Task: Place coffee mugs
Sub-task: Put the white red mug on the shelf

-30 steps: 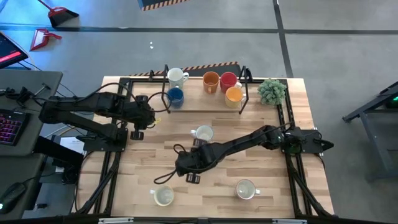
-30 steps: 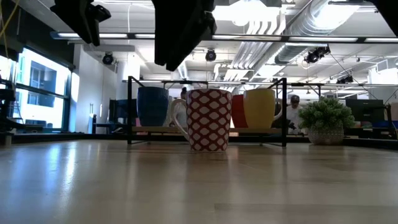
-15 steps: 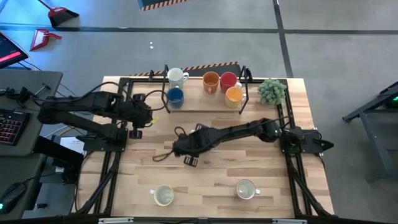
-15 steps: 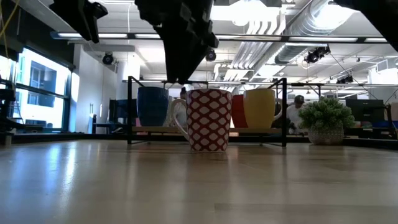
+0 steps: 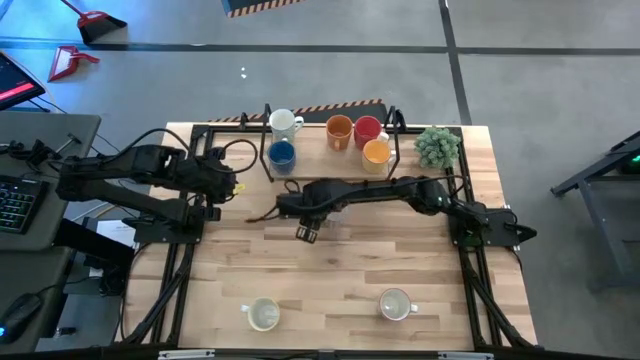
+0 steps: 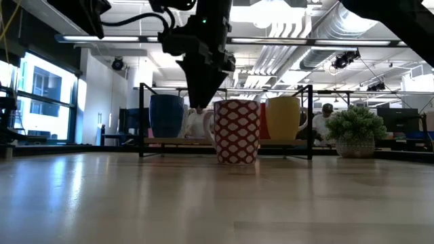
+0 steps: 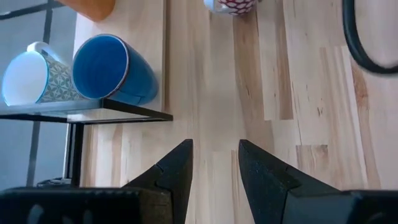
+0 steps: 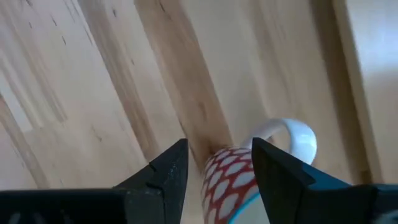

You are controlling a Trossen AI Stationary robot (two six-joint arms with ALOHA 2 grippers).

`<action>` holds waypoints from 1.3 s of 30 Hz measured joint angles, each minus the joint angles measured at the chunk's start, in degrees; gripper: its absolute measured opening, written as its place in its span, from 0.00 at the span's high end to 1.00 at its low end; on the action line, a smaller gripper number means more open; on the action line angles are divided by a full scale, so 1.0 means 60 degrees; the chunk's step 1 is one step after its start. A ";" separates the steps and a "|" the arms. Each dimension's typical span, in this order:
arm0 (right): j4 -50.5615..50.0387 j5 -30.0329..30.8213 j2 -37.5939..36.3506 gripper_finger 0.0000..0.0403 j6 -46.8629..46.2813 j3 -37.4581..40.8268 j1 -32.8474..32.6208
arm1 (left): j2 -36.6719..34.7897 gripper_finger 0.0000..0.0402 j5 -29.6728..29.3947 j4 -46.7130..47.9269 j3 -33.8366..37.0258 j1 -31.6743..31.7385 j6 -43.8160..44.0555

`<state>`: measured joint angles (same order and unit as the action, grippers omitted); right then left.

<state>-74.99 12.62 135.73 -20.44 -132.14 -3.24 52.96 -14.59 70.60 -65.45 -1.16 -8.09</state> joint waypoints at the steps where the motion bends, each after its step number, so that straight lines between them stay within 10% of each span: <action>1: 0.0002 0.0034 -0.0056 0.62 0.0038 0.0000 0.0075 | -0.0014 0.70 0.0000 0.0012 0.0000 -0.0002 -0.0132; 16: -0.0135 0.0303 -0.1193 0.62 0.0395 0.0134 0.0703 | -0.0028 0.70 0.0000 0.0021 0.0000 -0.0002 -0.1006; 39: 0.4091 -0.0854 -0.4730 0.62 -0.1577 0.7007 -0.0251 | -0.0090 0.70 -0.0200 0.0093 0.0000 -0.0002 -0.1356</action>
<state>-50.45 7.50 107.35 -29.91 -90.09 -4.75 52.42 -15.79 71.16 -65.45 -1.17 -16.23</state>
